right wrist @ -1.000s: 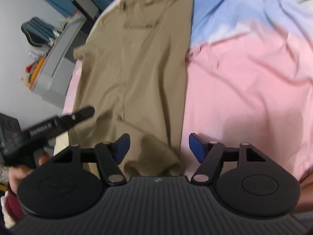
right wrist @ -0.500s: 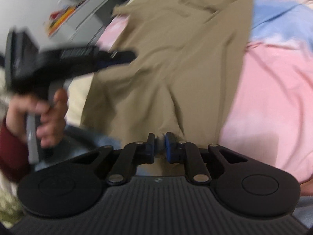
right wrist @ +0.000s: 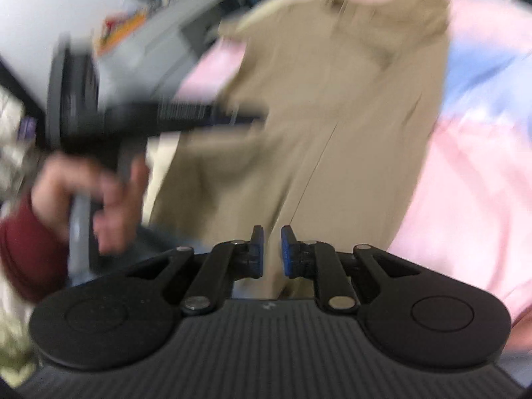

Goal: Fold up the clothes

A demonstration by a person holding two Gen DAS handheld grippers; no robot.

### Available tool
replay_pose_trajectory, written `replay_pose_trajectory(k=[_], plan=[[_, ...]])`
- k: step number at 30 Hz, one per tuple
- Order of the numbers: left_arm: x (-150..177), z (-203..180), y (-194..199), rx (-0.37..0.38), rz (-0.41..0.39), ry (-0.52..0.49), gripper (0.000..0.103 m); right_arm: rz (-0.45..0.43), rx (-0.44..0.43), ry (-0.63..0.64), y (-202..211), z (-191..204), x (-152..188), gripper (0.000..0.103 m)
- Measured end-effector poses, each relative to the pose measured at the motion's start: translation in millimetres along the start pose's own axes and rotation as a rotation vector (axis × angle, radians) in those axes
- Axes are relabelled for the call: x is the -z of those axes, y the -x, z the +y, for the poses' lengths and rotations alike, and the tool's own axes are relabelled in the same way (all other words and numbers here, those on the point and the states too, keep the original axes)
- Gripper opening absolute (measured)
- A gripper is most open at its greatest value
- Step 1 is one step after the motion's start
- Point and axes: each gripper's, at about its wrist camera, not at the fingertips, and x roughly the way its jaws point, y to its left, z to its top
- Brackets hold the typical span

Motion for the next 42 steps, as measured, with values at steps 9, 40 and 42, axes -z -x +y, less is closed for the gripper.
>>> replay_pose_trajectory(k=[9,40,42], plan=[[-16.4,-7.2,-15.1,-0.024,-0.019,-0.012,0.070,-0.402,0.207,-0.134,21.5,-55.4,-54.8,0.094],[-124.7,-32.1,-208.4,-0.139,-0.161,-0.003,0.003,-0.486,0.317,-0.365,-31.4,-152.2,-53.1,0.099],[-126.9,-35.0,-211.3,-0.186,-0.146,-0.063,0.003,-0.483,0.322,-0.356,-33.1,-150.9,-53.1,0.099]])
